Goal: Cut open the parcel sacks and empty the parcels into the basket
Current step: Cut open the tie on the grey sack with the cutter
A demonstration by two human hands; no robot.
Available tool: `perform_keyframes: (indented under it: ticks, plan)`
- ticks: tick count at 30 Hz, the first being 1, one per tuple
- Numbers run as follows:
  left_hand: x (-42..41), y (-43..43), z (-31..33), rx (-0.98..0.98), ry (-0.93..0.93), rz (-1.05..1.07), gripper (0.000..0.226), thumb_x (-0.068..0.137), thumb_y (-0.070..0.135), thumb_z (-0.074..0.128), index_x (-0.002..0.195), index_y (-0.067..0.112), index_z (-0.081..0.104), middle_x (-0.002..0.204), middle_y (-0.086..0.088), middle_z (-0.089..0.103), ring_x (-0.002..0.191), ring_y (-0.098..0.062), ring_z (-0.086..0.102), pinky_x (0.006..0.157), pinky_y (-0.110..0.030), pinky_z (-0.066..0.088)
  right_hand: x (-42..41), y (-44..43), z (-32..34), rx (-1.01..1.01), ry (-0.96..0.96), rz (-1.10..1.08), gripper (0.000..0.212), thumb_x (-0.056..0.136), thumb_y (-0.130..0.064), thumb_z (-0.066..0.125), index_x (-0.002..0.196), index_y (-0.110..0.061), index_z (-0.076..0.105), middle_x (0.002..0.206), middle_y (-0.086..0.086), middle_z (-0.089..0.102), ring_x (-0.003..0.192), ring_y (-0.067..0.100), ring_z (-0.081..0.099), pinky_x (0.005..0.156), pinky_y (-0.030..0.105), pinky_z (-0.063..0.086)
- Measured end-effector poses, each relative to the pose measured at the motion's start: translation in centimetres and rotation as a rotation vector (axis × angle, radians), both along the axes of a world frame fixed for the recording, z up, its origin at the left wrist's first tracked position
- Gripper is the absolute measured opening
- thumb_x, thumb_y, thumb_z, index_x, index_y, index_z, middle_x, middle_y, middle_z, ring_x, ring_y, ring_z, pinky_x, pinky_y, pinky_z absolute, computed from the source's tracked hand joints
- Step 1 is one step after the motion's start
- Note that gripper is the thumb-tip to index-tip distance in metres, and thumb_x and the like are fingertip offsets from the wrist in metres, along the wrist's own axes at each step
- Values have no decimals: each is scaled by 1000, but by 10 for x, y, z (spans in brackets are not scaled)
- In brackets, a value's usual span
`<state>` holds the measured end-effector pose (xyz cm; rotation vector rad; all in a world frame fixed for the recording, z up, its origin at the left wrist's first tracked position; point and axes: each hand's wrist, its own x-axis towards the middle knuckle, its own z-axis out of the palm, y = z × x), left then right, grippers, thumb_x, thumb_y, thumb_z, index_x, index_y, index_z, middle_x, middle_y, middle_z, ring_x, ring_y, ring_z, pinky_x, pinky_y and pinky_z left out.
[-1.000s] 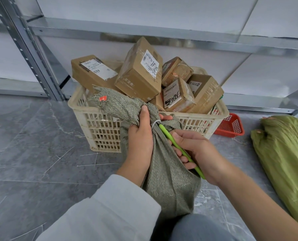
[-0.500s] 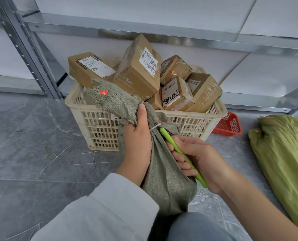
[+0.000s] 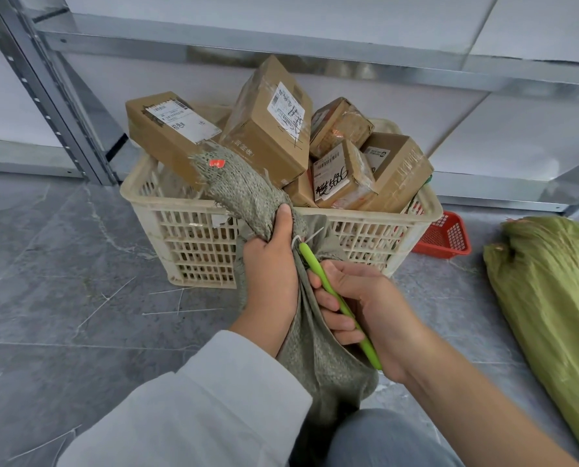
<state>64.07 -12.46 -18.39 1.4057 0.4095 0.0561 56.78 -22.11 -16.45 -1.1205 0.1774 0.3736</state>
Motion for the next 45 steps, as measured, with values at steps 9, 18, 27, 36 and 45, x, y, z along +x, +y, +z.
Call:
perform_keyframes:
  ticks: [9, 18, 27, 36, 45]
  plan:
    - [7, 4, 5, -18, 28, 31, 34, 84, 42, 69, 71, 22, 43, 72, 8, 54, 64, -6, 53, 55, -22, 35, -7, 7, -12, 123, -34, -73, 19, 94, -20, 48, 82, -6, 52, 58, 1, 37, 39, 4, 28, 31, 14, 17]
    - [0, 4, 11, -32, -3, 32, 38, 86, 33, 68, 64, 22, 38, 61, 9, 43, 46, 0, 46, 43, -10, 37, -12, 6, -18, 297, 5, -38, 16, 94, -17, 46, 83, -7, 52, 59, -1, 37, 39, 3, 29, 30, 14, 18]
    - [1, 5, 10, -25, 19, 42, 39, 86, 33, 67, 63, 20, 38, 60, 6, 42, 39, 1, 45, 36, -8, 32, -14, 6, -20, 391, 24, 5, 19, 96, -16, 42, 83, -7, 52, 61, -1, 33, 39, 2, 27, 31, 13, 19]
    - [1, -2, 7, -43, -19, 43, 38, 86, 26, 67, 57, 18, 43, 55, 4, 45, 32, 1, 39, 34, -10, 29, -22, 1, -18, 399, 57, -37, 21, 96, -14, 38, 82, -6, 51, 60, -1, 33, 39, 2, 25, 31, 14, 16]
    - [16, 30, 5, -73, 101, 167, 28, 85, 39, 64, 75, 19, 46, 76, 4, 56, 69, -14, 56, 60, -28, 46, -40, -35, -8, 365, -64, -195, 23, 95, -17, 34, 80, -12, 50, 62, -4, 29, 43, 2, 21, 31, 14, 20]
